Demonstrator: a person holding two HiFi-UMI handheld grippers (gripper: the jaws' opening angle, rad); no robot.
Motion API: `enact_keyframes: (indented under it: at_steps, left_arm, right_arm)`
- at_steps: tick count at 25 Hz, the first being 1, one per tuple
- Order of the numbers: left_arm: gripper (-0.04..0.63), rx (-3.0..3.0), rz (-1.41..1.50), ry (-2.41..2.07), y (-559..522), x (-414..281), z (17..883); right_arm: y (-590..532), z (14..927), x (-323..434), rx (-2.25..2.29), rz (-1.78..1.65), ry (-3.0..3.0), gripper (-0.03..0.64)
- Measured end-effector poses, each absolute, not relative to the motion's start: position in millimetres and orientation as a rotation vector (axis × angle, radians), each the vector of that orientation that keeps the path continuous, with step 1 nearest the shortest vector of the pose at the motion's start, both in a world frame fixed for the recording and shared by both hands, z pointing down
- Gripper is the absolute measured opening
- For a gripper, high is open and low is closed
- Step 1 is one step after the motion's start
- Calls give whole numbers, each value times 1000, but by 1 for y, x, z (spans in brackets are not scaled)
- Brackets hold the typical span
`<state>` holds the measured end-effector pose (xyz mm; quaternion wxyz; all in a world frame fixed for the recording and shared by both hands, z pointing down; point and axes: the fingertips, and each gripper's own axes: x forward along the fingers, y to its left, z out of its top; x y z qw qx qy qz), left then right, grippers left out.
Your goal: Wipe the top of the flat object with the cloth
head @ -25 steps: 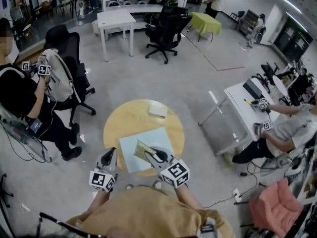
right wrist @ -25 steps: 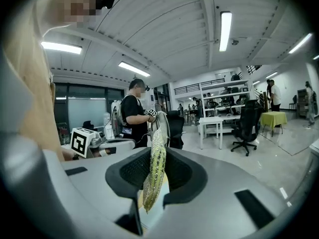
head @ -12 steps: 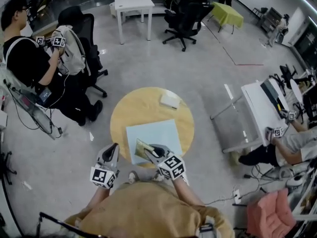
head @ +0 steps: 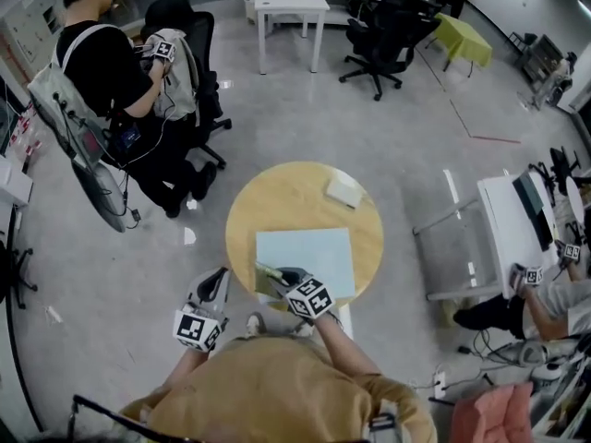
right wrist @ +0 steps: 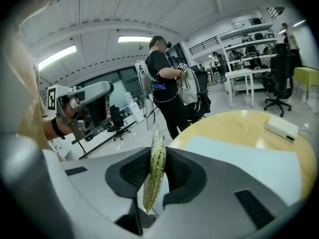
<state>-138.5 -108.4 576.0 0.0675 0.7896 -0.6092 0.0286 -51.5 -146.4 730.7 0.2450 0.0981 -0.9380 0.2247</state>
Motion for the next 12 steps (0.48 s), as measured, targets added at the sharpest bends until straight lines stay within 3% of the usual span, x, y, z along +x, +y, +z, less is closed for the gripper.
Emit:
enact_keyframes:
  at_steps: [12]
  left_arm:
    - [14,2273,97,-1951,-92,-153,580]
  right_arm:
    - [-157,798,-67,179,602,-2430,64]
